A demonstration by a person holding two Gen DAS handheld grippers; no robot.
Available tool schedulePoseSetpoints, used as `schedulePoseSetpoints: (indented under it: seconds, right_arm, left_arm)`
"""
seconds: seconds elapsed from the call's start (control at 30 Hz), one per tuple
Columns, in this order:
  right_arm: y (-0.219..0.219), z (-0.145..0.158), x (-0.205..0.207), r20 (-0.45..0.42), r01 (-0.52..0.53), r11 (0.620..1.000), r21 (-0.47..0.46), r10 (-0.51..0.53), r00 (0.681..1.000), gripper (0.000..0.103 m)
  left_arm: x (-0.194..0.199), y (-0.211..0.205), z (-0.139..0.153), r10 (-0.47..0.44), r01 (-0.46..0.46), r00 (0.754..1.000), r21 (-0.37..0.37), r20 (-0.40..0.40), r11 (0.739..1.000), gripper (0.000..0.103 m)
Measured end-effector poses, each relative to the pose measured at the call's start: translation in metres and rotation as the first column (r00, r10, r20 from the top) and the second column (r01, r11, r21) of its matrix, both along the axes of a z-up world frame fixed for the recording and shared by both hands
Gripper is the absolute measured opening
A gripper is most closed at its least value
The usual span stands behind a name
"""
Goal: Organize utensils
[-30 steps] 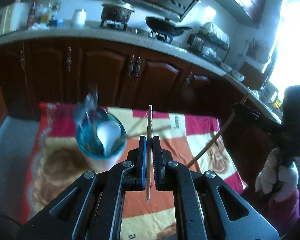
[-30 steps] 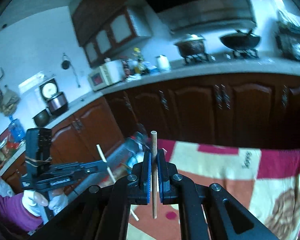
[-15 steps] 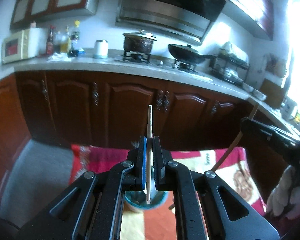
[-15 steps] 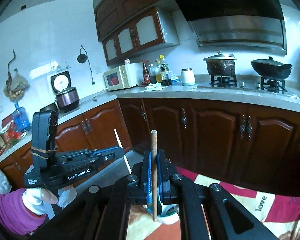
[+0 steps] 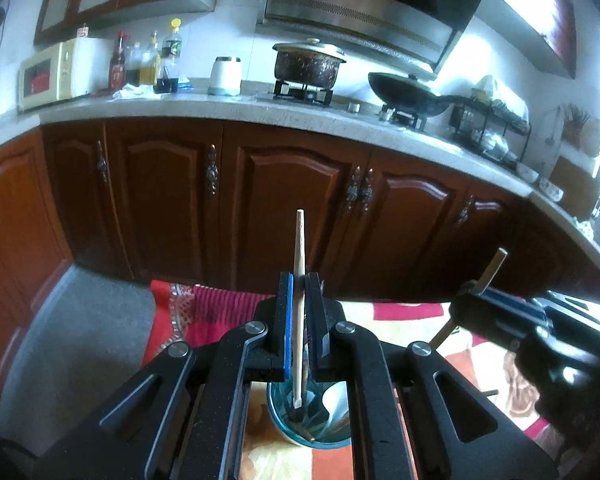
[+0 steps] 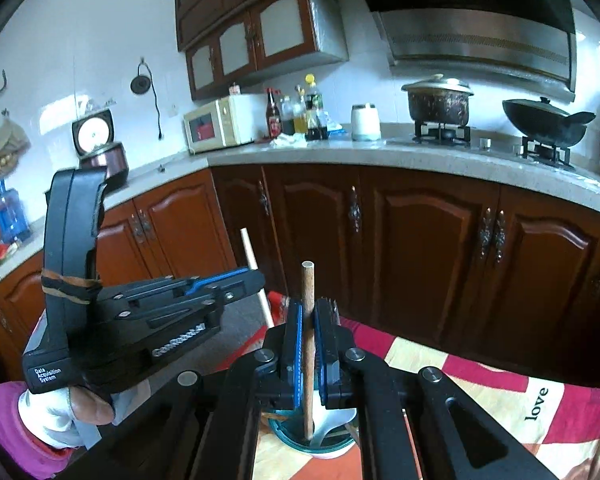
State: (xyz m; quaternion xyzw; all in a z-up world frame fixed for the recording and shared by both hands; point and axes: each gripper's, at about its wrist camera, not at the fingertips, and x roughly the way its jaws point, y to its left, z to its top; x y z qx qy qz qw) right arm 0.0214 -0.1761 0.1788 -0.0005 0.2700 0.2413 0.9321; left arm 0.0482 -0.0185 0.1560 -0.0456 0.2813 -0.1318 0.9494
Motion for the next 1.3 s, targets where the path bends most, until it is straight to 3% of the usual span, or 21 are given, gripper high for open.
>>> schedulePoseSetpoints:
  seconds: [0.4, 0.7, 0.8, 0.87, 0.9, 1.07, 1.2, 1.3]
  right_arm:
    - [0.008, -0.057, 0.023, -0.123, 0.002, 0.999, -0.035, -0.006, 0.992, 0.005]
    - [-0.007, -0.061, 0.03, -0.161, 0.025, 1.0, -0.009, -0.026, 0.987, 0.009]
    - [-0.014, -0.061, 0.028, -0.172, 0.041, 0.999, 0.01, -0.038, 0.984, 0.021]
    - [-0.018, -0.06, 0.026, -0.173, 0.043, 0.999, 0.024, -0.038, 0.984, 0.025]
    - [-0.019, -0.058, 0.024, -0.171, 0.044, 0.999, 0.028, -0.039, 0.984, 0.025]
    - [-0.025, -0.051, 0.009, -0.151, 0.051, 0.998, 0.041, -0.045, 0.988, 0.026]
    - [-0.027, -0.047, -0.003, -0.137, 0.064, 0.997, 0.04, -0.058, 0.989, 0.035]
    - [-0.026, -0.046, -0.011, -0.123, 0.08, 0.997, 0.019, -0.077, 0.989, 0.036]
  left_arm:
    - [0.016, -0.011, -0.045, -0.001, 0.004, 0.996, 0.035, -0.085, 0.999, 0.004]
    - [0.016, -0.012, -0.053, 0.002, -0.001, 0.992, 0.012, -0.126, 1.0, 0.004]
    - [0.016, -0.012, -0.054, 0.003, -0.001, 0.99, 0.01, -0.138, 1.0, 0.012]
    - [0.014, -0.01, -0.054, 0.001, -0.002, 0.989, -0.004, -0.145, 1.0, 0.029]
    - [0.012, -0.009, -0.054, 0.002, -0.003, 0.989, -0.011, -0.146, 1.0, 0.031]
    - [0.002, -0.005, -0.05, 0.009, -0.012, 0.99, -0.017, -0.141, 1.0, 0.034]
    - [-0.009, -0.003, -0.046, 0.023, -0.024, 0.992, -0.011, -0.128, 1.0, 0.039]
    - [-0.023, -0.003, -0.043, 0.05, -0.05, 0.994, 0.008, -0.1, 0.999, 0.041]
